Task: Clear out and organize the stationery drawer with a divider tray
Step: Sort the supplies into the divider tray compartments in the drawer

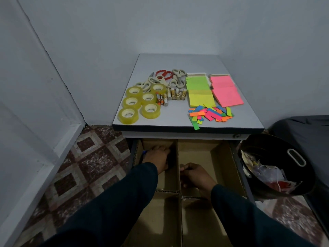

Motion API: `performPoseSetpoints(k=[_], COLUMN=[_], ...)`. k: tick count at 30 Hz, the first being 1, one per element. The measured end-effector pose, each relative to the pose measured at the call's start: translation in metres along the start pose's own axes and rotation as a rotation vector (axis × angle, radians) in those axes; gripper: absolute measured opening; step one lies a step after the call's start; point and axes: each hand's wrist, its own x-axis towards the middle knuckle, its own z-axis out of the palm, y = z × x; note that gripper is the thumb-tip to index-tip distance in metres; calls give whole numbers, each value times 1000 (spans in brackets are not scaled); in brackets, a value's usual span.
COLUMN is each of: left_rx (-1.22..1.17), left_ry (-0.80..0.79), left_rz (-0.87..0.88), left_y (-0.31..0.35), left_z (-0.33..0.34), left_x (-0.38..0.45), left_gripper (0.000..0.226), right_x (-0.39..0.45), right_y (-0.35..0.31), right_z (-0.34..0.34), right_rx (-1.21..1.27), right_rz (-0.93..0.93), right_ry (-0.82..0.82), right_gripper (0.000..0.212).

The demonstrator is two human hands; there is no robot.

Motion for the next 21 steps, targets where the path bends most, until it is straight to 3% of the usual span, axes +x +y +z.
performPoseSetpoints(k=[8,21], left_rx=[290,229], left_ry=[-50,-51], left_rz=[40,-11], left_y=[8,1], left_z=[-8,-6], left_x=[-5,-8], left_gripper=[55,55], right_x=[-3,0], right_y=[-2,0], right_z=[0,0], right_rx=[-10,-44], right_rz=[-3,0], right_ry=[-14,-8], right_gripper=[9,12])
